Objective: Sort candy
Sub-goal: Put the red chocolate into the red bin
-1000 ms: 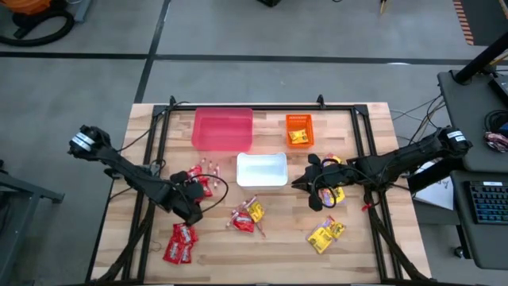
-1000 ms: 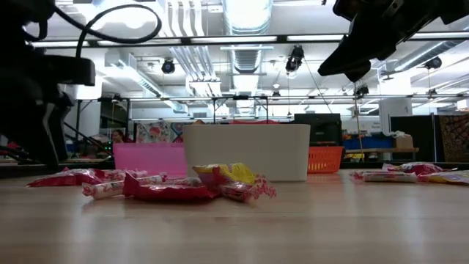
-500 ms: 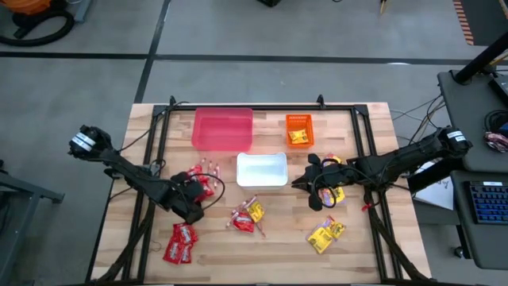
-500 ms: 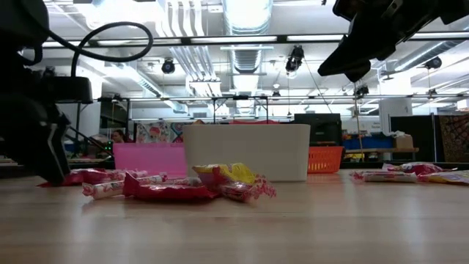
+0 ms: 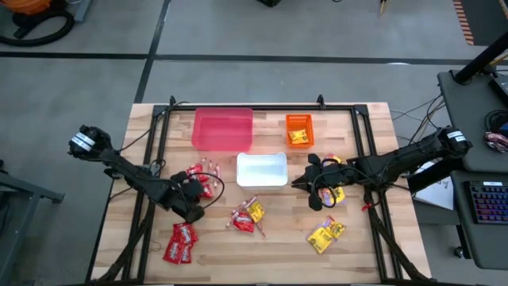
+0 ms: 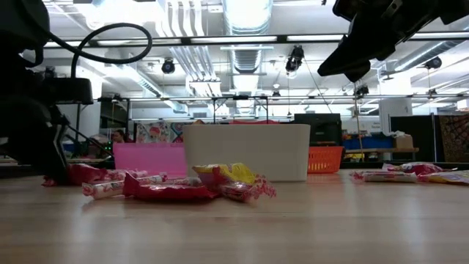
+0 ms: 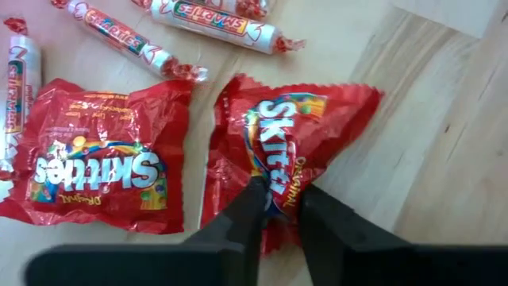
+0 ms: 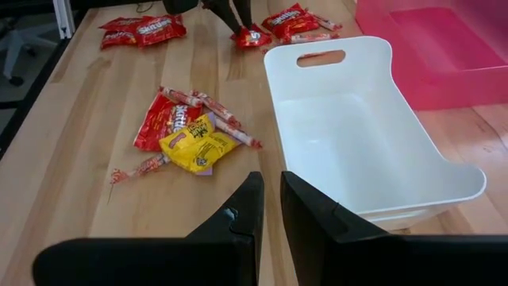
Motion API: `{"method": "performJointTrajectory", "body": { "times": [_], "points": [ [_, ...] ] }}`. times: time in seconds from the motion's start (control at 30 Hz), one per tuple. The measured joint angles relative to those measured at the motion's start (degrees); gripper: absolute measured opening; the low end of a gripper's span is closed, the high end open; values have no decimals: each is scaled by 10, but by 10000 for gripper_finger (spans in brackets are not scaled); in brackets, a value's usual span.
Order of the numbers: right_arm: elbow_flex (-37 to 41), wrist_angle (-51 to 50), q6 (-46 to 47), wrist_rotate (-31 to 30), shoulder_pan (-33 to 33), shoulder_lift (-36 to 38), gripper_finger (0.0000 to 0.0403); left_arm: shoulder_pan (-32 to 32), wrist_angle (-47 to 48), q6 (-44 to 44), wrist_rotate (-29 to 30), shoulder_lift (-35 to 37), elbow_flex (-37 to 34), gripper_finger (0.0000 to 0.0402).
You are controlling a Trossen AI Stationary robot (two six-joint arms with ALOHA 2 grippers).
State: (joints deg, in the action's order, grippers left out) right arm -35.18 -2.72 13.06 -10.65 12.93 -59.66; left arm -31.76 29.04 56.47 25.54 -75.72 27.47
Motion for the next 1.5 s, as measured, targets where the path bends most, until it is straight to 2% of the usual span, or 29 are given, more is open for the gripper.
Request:
{"method": "performJointTrajectory", "body": {
  "times": [0.1,0.37,0.6,0.73,0.83,0.97,1.2,1.37,1.5],
  "points": [
    [0,0,0,0,0,0,38,-1,0,0,-8,0,5,10],
    [0,0,-2,0,0,0,38,-2,11,-21,-51,11,41,16],
    [0,0,-3,0,0,0,38,-2,23,-62,-51,32,89,8],
    [0,0,-11,0,-1,0,38,22,53,-125,-34,51,136,8],
    [0,0,-11,1,-6,0,38,79,115,-196,3,66,183,7],
    [0,0,-17,0,-14,0,38,192,155,-362,1,79,238,5],
    [0,0,-24,0,-16,0,38,401,132,-689,-55,71,255,4],
    [0,0,-25,-1,-16,0,38,520,125,-804,-55,31,254,4],
    [0,1,-28,-2,-16,0,38,594,58,-925,-59,-9,254,4]
  ]
}}
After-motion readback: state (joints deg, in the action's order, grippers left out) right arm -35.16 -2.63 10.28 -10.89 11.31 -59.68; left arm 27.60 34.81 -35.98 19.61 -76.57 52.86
